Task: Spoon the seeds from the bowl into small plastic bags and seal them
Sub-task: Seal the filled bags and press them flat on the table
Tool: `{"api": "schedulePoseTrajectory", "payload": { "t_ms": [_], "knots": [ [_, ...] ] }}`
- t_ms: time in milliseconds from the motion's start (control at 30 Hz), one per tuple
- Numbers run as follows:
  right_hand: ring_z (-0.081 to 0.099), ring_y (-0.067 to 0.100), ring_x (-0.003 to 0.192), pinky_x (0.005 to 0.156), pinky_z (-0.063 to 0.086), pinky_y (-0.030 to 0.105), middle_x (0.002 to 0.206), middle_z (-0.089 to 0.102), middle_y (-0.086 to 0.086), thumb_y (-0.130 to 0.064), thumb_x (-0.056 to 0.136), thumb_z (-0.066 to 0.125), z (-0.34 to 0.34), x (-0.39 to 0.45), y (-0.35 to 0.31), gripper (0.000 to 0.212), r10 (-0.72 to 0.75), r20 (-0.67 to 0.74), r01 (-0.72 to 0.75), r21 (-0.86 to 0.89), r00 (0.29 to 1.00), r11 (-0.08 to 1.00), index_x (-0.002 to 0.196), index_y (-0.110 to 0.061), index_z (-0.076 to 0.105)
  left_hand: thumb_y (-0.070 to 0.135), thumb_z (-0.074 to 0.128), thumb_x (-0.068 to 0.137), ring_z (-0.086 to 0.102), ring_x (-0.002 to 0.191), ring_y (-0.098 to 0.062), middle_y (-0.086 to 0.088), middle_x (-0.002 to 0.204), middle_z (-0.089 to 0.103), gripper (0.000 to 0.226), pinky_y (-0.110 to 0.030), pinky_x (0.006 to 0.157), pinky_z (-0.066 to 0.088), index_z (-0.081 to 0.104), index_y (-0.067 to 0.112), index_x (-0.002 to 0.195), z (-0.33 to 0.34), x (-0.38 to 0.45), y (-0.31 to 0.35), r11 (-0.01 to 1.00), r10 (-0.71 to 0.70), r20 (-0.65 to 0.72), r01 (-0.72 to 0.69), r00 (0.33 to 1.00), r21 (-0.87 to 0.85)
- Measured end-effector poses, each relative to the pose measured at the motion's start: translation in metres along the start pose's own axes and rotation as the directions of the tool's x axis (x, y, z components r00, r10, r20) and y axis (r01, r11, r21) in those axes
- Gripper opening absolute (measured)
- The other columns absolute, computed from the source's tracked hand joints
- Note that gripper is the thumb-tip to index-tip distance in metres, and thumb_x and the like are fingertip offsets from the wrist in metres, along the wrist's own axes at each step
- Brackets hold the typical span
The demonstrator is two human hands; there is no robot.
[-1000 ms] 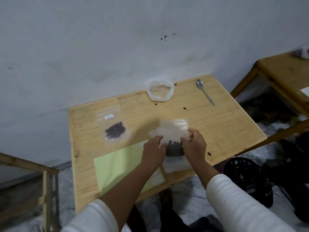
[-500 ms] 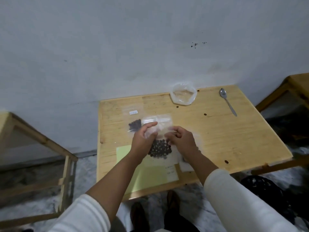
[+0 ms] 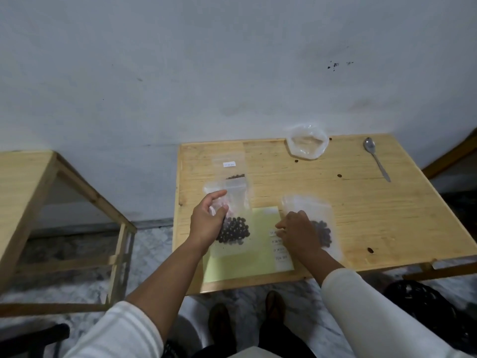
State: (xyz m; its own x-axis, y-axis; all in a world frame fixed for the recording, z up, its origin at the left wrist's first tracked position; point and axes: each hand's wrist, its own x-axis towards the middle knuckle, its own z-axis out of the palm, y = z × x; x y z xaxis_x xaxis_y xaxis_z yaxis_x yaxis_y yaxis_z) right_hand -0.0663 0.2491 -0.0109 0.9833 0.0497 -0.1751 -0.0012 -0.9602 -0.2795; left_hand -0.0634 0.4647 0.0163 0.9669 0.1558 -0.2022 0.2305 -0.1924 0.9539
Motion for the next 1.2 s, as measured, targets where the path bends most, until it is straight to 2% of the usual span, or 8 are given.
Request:
{"api": "schedulePoseTrajectory", "payload": {
  "t_ms": [267,367,500,633,733,800,1000,1200],
  "knots": [
    [0.046,0.021,0.101,0.078,0.044,0.03,0.101,0.062,0.001,-0.017,0.091,0.048,0.008,0.0,-0.001,0.022,-0.033,-0.025,0.026,-0.261,0.999,0.965,0.096,-0.016,0.069,0.011,0.06,0.087,0.043,0.118,-0.005,0.013,0.122,0.054,0.037,-0.023,0.098,0.031,0.058,0.032,0.117,-0.007,-0.007,-0.005,1.0,0.006,0.022,-0.007,1.0,0.005],
    [0.048,0.022,0.1,0.076,0.044,0.031,0.097,0.064,0.003,-0.013,0.089,0.049,0.01,0.0,-0.002,0.021,-0.018,-0.078,0.002,-0.201,0.997,0.98,0.094,-0.012,0.069,0.01,0.061,0.087,0.043,0.118,-0.004,0.013,0.122,0.054,0.039,-0.022,0.097,0.031,0.058,0.029,0.121,-0.007,-0.008,-0.006,1.0,0.015,0.044,-0.015,0.999,0.005],
    [0.048,0.025,0.092,0.069,0.04,0.034,0.088,0.06,0.01,-0.011,0.09,0.049,-0.006,0.007,-0.012,0.015,0.04,-0.19,-0.026,0.076,0.981,0.997,0.086,-0.005,0.062,0.01,0.061,0.087,0.042,0.117,-0.003,0.015,0.121,0.053,0.039,-0.022,0.097,0.03,0.057,0.029,0.121,-0.009,-0.008,-0.005,1.0,0.024,0.045,-0.025,0.999,0.012],
    [0.042,0.019,0.079,0.064,0.035,0.03,0.077,0.058,0.01,-0.009,0.088,0.055,-0.035,0.02,-0.044,0.013,-0.121,-0.288,0.191,0.229,0.95,0.955,0.075,-0.004,0.057,0.008,0.06,0.087,0.04,0.117,-0.001,0.018,0.119,0.051,0.04,-0.023,0.098,0.03,0.057,0.031,0.12,-0.008,-0.006,0.003,1.0,0.017,0.065,-0.016,0.998,-0.008],
    [0.045,0.022,0.068,0.059,0.039,0.031,0.065,0.058,0.01,-0.01,0.082,0.058,-0.049,0.02,-0.075,0.017,-0.29,-0.372,0.371,0.168,0.882,0.913,0.067,-0.003,0.056,0.009,0.061,0.086,0.043,0.117,-0.002,0.02,0.118,0.052,0.042,-0.022,0.095,0.031,0.056,0.033,0.12,-0.003,-0.005,0.011,0.999,0.046,0.1,-0.044,0.994,-0.021],
    [0.048,0.026,0.063,0.056,0.037,0.028,0.061,0.056,0.01,-0.013,0.077,0.061,-0.052,0.021,-0.086,0.017,-0.32,-0.405,0.402,0.135,0.857,0.905,0.065,-0.003,0.056,0.011,0.062,0.086,0.043,0.115,0.0,0.025,0.116,0.052,0.042,-0.022,0.095,0.031,0.056,0.036,0.119,-0.002,-0.006,0.018,0.997,0.07,0.131,-0.068,0.989,-0.024],
    [0.045,0.026,0.086,0.067,0.031,0.028,0.084,0.06,0.014,-0.017,0.088,0.059,-0.055,0.031,-0.092,0.017,-0.256,-0.327,0.315,0.141,0.91,0.939,0.085,-0.001,0.06,0.011,0.061,0.087,0.041,0.117,0.004,0.034,0.116,0.049,0.043,-0.022,0.099,0.029,0.054,0.037,0.121,-0.003,-0.005,0.029,0.991,0.131,0.164,-0.127,0.978,-0.038],
    [0.044,0.024,0.093,0.07,0.033,0.028,0.088,0.06,0.011,-0.02,0.089,0.056,-0.065,0.033,-0.099,0.018,-0.245,-0.293,0.287,0.11,0.924,0.952,0.088,-0.003,0.061,0.019,0.063,0.087,0.047,0.114,0.006,0.026,0.116,0.057,0.031,-0.022,0.097,0.035,0.06,0.035,0.114,-0.003,-0.003,0.033,0.987,0.109,0.119,-0.093,0.987,-0.134]
  ]
}}
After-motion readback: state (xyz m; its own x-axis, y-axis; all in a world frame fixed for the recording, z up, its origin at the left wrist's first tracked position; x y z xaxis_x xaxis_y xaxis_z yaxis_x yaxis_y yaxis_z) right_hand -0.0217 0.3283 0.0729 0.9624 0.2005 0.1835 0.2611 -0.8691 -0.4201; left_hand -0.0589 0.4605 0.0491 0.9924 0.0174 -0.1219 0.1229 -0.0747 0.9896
